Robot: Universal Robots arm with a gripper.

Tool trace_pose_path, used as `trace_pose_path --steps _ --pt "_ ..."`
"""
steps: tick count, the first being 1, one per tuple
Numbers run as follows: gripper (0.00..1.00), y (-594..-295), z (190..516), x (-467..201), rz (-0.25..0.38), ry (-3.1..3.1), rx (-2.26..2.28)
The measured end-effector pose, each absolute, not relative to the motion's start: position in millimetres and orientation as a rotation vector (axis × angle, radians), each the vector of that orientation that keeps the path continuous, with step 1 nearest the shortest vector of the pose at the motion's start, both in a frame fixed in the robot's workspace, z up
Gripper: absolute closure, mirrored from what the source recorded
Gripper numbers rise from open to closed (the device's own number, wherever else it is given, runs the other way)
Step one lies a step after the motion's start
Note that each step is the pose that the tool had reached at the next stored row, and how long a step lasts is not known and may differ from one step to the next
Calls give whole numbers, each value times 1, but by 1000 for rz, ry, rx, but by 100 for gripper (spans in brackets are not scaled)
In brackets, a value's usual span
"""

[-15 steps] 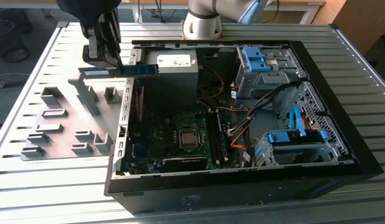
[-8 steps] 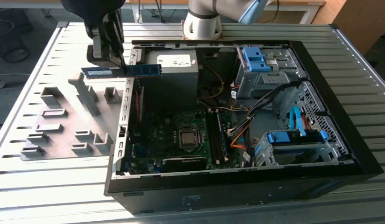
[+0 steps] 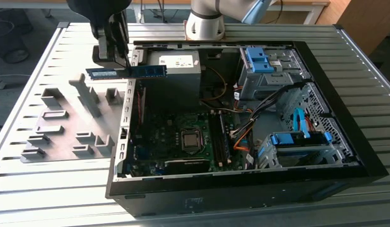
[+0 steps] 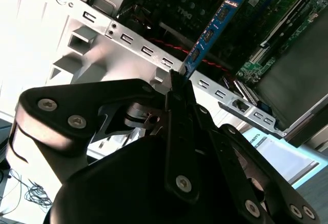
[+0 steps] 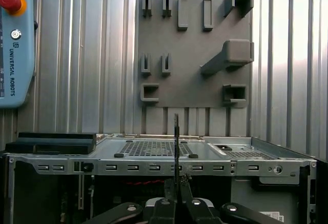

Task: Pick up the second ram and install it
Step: 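Pick up the second ram and move it above second insertion slot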

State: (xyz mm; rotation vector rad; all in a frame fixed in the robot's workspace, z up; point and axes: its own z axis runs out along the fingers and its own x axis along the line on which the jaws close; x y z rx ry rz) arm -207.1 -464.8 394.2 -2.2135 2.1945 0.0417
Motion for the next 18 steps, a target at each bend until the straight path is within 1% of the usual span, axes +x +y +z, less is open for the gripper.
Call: trace_pose_path --steps 18 --pt "86 -465 394 -195 42 2194 -2214"
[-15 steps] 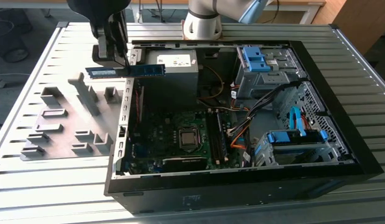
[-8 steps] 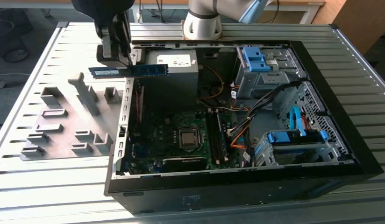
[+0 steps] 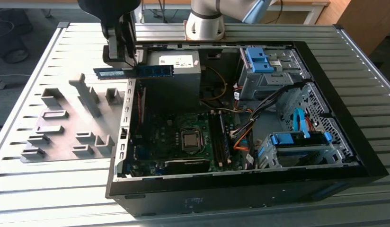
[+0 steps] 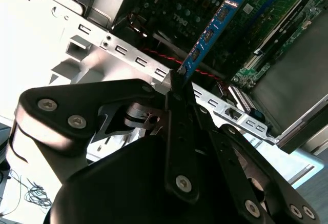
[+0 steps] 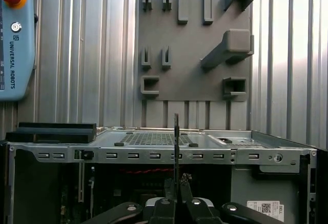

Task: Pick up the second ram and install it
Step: 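Pick up the second ram and move it above second insertion slot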

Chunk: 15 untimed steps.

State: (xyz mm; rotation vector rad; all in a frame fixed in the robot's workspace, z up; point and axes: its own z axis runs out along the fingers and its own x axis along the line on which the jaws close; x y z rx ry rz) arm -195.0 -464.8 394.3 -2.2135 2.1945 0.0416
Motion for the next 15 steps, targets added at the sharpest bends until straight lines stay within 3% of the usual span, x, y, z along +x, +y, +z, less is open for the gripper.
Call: trace_pose_path --steps 15 --pt "86 -465 394 -183 42 2194 -2214"
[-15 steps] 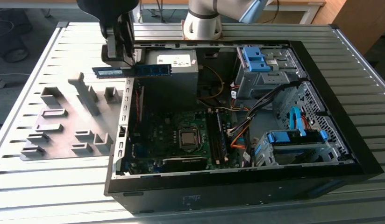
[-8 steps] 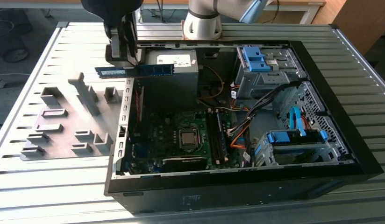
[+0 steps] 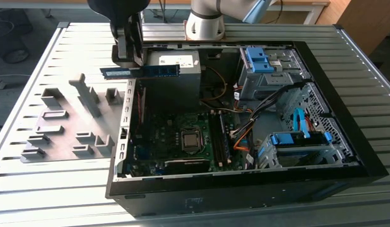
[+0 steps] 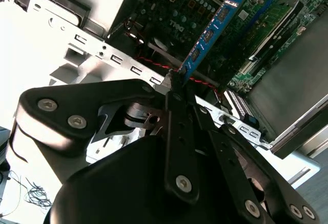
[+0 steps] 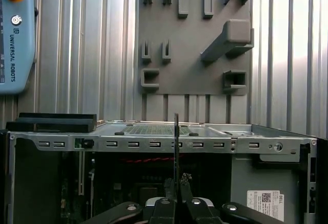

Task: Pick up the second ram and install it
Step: 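Pick up the second ram and move it above second insertion slot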

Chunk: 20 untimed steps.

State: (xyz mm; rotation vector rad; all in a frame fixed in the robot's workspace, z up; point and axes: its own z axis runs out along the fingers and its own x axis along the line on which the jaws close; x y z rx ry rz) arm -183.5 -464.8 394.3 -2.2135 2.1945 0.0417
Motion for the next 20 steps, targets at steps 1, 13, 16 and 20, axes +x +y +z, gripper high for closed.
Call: trace_pose_path --steps 1,13,16,20 --pt "86 -465 394 -183 42 2195 -2213" --pt "86 -465 394 -174 42 2194 -2213" --pt "86 -465 394 -172 42 2195 -2213" --pt "86 -465 394 -169 42 2194 -2213"
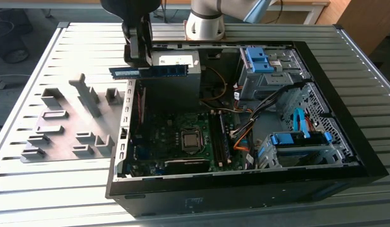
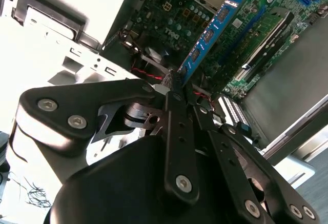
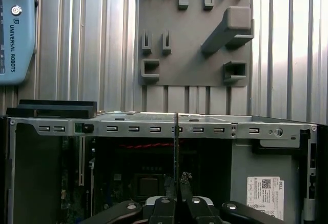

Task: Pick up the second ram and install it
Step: 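Pick up the second ram and move it above second insertion slot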

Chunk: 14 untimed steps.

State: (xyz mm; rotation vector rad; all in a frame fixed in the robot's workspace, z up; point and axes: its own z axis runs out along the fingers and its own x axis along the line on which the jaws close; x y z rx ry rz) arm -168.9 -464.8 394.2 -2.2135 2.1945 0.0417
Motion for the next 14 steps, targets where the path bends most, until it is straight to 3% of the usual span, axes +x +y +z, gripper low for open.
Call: trace_pose_path --steps 14 --pt "86 -465 394 -159 42 2194 -2213"
